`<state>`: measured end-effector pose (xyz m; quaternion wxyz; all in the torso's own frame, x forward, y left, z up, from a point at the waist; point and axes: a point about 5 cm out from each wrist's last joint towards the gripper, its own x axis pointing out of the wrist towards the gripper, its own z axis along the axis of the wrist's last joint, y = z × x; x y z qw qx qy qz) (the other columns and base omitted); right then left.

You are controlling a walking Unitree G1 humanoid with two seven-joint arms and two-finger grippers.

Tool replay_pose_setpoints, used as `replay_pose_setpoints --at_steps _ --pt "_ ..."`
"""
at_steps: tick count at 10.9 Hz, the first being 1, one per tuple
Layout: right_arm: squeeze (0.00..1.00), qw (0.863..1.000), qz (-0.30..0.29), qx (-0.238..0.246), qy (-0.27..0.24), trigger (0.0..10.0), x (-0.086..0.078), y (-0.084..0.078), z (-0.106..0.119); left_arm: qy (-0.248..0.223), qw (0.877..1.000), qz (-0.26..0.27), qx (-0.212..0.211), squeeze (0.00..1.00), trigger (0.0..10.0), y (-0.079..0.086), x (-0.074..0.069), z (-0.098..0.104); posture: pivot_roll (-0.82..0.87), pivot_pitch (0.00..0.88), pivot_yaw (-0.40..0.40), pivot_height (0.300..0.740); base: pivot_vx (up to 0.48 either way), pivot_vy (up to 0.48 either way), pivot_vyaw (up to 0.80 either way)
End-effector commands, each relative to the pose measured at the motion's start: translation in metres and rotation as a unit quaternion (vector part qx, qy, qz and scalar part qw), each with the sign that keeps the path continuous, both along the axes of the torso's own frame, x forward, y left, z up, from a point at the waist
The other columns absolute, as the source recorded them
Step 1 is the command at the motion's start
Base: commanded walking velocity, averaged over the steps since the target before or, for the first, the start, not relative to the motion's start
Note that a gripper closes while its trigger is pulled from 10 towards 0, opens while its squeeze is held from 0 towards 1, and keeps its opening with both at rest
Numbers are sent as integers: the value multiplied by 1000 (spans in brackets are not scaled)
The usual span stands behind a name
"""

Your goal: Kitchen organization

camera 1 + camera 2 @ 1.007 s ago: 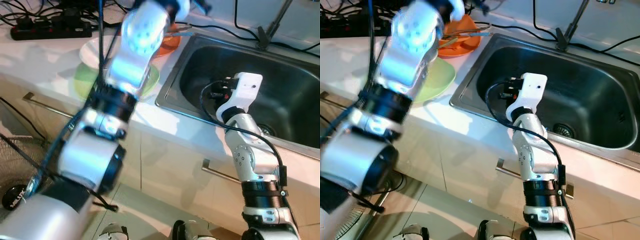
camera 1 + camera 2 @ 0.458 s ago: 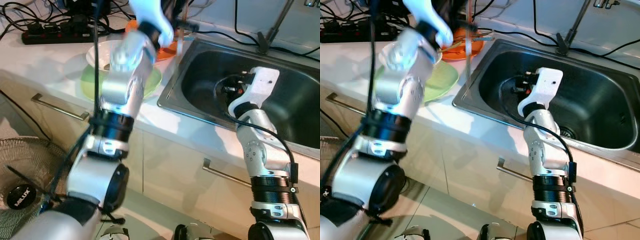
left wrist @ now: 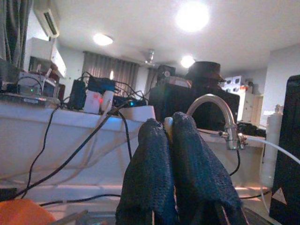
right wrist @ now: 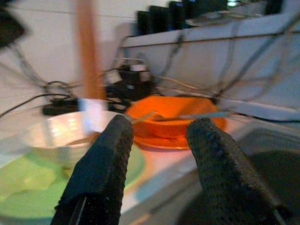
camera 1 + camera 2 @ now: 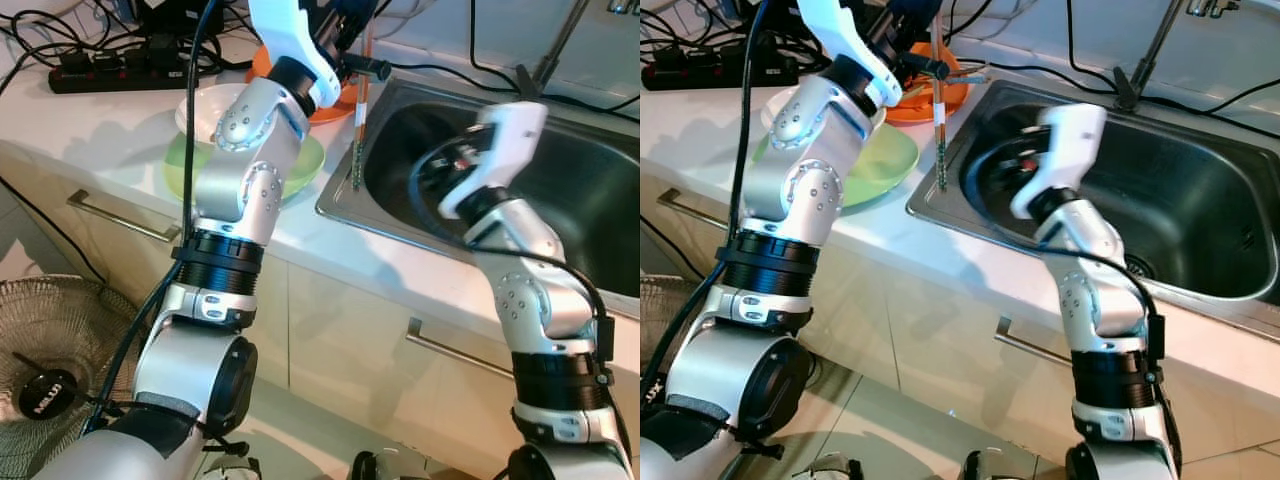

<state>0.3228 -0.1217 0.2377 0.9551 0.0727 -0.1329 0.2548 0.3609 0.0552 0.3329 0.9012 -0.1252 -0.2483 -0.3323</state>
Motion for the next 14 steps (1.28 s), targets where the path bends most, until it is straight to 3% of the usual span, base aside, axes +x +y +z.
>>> replay_pose_setpoints --at_steps 1,3,14 --pt "0 1000 12 -9 -1 10000 -4 -1 2 -2 1000 -9 3 0 10000 -2 -3 0 -61 32 -22 719 0 0 0" --pt "0 998 50 -25 -4 10000 -10 0 0 3 1000 -11 7 0 10000 -2 -4 -3 -62 30 -22 719 0 0 0" --pt "0 998 66 -15 7 10000 -8 20 -6 22 997 -69 20 0 10000 -20 -16 -9 -53 15 -23 719 0 0 0"
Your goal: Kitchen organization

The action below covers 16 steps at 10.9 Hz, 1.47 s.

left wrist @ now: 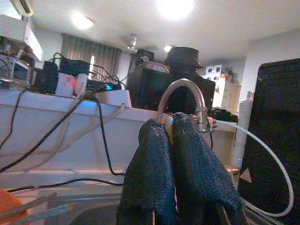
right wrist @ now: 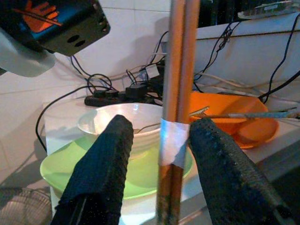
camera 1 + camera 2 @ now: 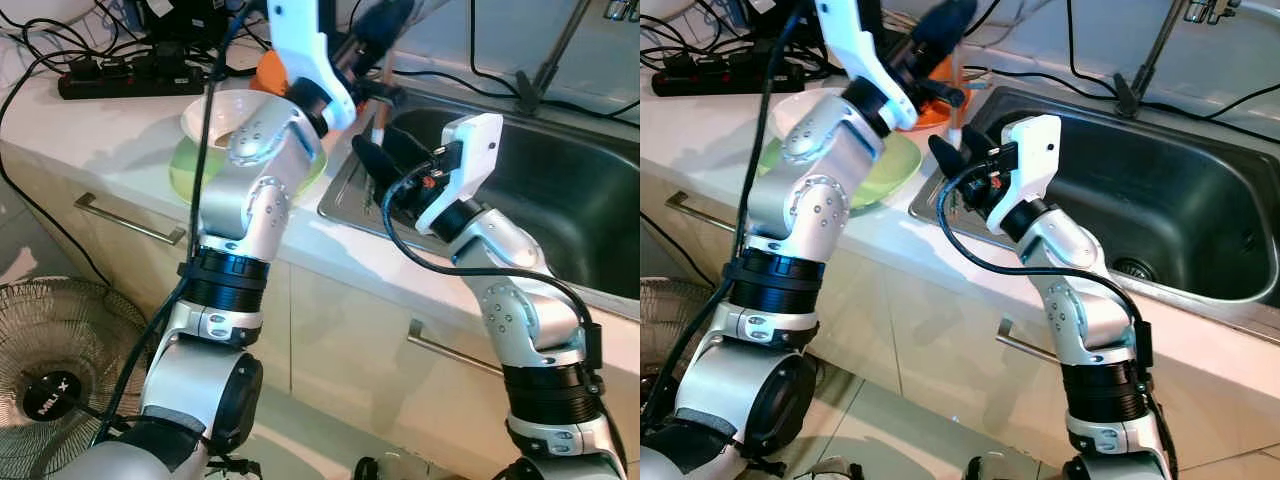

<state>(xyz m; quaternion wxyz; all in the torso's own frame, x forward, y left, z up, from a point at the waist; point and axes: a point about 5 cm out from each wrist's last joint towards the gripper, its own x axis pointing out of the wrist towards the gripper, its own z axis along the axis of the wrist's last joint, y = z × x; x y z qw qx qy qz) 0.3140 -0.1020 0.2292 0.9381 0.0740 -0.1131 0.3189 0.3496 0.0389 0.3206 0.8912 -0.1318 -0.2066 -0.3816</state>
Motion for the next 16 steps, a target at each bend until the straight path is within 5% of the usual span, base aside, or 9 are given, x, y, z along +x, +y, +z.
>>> replay_pose_setpoints --at_steps 1,2,3,4,12,13,16 --pt "0 1000 -3 -3 -3 10000 2 2 2 -9 1000 -21 2 0 10000 -5 -5 3 -48 10 -26 719 0 0 0" --pt "0 1000 -6 -3 -1 10000 3 3 0 -8 1000 -25 3 0 10000 -6 -6 3 -47 9 -25 719 0 0 0" --pt "0 1000 -20 -4 5 7451 6 2 -1 -6 1000 -27 4 0 10000 -7 -6 3 -47 11 -26 719 0 0 0" --pt "0 999 -37 -3 12 0 9 -1 -3 -6 1000 -28 5 0 10000 -7 -6 2 -47 11 -26 719 0 0 0" --pt "0 998 -55 4 15 0 15 -3 -3 -2 1000 -27 8 0 10000 -7 -7 2 -45 31 -25 719 0 0 0" --pt "0 998 -58 4 16 0 15 -4 -4 -3 1000 -26 11 1000 10000 -7 -7 1 -45 31 -25 719 0 0 0" --pt "0 998 -68 6 17 0 18 -7 -4 -2 999 -30 9 1000 10000 -7 -7 1 -42 33 -30 719 0 0 0"
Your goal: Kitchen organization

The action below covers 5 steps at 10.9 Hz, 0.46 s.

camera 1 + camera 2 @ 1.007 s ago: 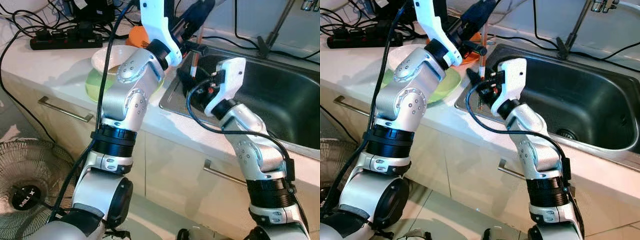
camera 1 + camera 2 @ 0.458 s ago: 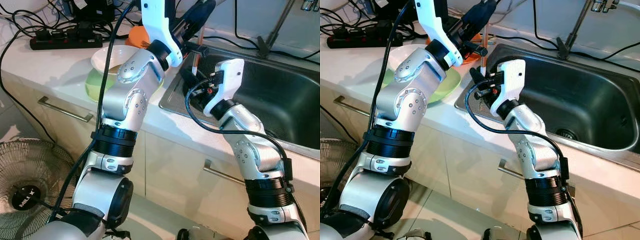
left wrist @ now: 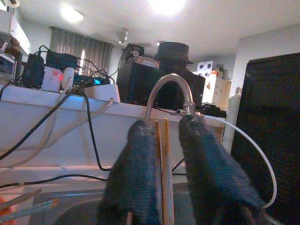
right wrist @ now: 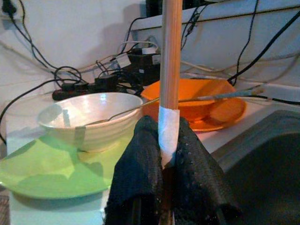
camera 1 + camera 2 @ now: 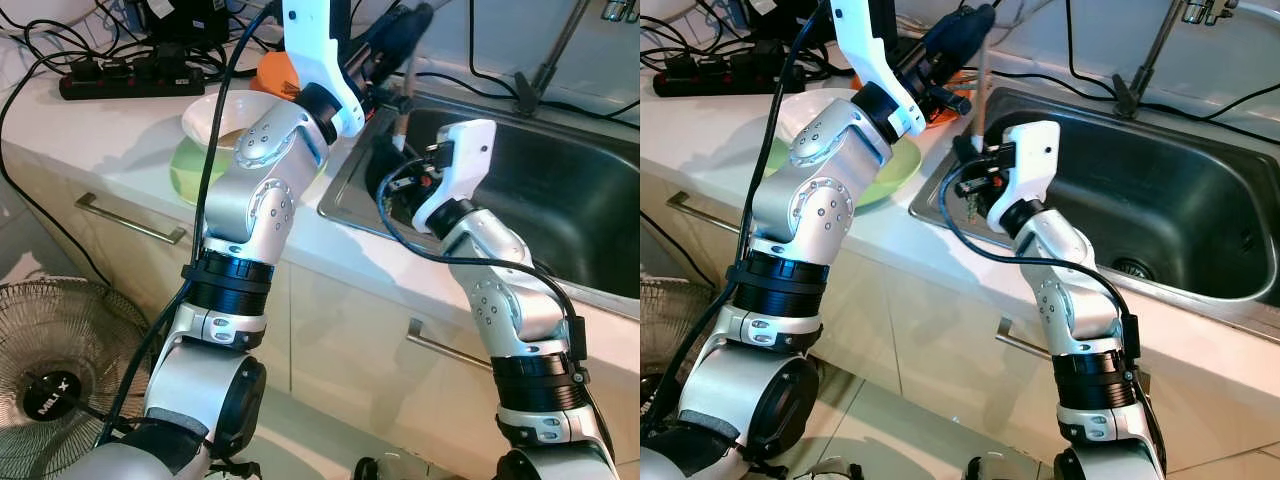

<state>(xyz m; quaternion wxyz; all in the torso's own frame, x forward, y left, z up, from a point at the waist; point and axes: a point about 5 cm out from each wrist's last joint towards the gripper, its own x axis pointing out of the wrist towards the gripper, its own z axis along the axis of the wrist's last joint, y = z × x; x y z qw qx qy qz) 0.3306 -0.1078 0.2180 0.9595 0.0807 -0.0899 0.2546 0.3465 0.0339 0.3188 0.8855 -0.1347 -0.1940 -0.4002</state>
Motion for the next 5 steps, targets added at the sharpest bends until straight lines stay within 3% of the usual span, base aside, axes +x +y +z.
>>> replay_pose_setpoints --at_steps 1,2,3,5 --pt "0 1000 -10 2 -14 0 4 -3 8 -10 1000 -10 1 1000 10000 -2 -4 4 -42 32 -32 719 0 0 0" --pt "0 1000 -17 2 -14 0 6 -5 9 -11 1000 -9 -1 1000 10000 -1 -4 4 -40 30 -35 719 0 0 0" --pt "0 999 -34 -1 -15 0 14 -11 11 -12 1000 -7 -3 0 10000 1 -5 4 -40 28 -38 719 0 0 0" --pt "0 998 -63 -6 -13 0 28 -20 14 1 1000 -6 -7 0 10000 6 -6 -2 -38 28 -43 719 0 0 0"
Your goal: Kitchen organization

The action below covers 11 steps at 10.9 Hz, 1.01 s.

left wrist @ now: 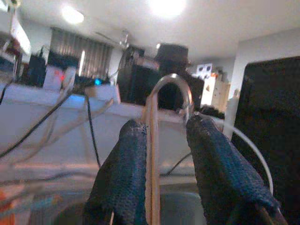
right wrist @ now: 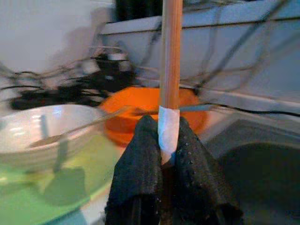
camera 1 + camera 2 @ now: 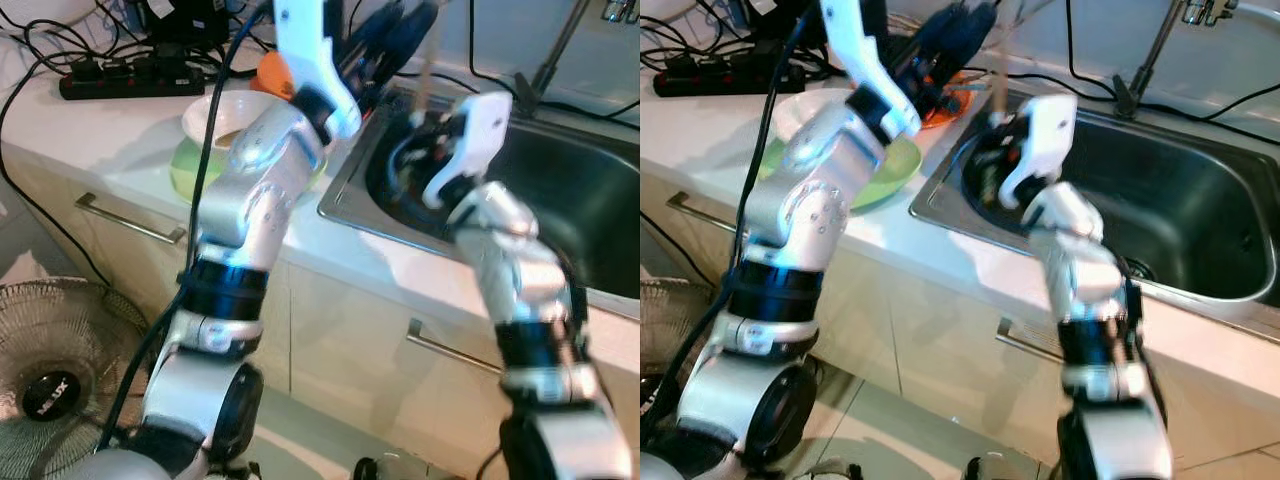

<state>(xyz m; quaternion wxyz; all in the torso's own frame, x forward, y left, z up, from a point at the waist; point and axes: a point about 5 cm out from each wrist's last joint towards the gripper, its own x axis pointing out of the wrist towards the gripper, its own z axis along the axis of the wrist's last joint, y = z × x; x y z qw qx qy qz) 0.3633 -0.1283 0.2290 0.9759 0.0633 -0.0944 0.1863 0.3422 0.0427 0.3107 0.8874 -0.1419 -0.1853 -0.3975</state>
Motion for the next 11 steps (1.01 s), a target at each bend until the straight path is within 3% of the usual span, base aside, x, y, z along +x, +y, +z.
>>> replay_pose_setpoints --at_steps 1,3,5,6,7,11 --pt "0 997 -68 -3 36 10000 14 -19 -6 12 999 -2 29 0 10000 4 -3 -11 -29 29 -48 719 0 0 0" --pt "0 975 -165 -18 150 10000 31 -45 -39 54 994 1 99 0 10000 15 -8 -46 -15 32 -59 719 0 0 0" --pt "0 957 -195 -30 211 10000 33 -53 -62 98 982 -2 159 0 10000 20 -14 -74 -8 36 -64 719 0 0 0" --pt "0 950 -203 -36 233 10000 35 -51 -73 140 965 -8 220 0 10000 27 -22 -102 -1 46 -68 719 0 0 0" --pt "0 945 -204 -41 251 10000 34 -48 -82 159 957 -16 240 0 10000 27 -28 -113 4 52 -69 719 0 0 0" --pt "0 933 -198 -57 295 10000 26 -38 -110 193 942 -23 272 0 10000 28 -45 -127 23 87 -77 719 0 0 0"
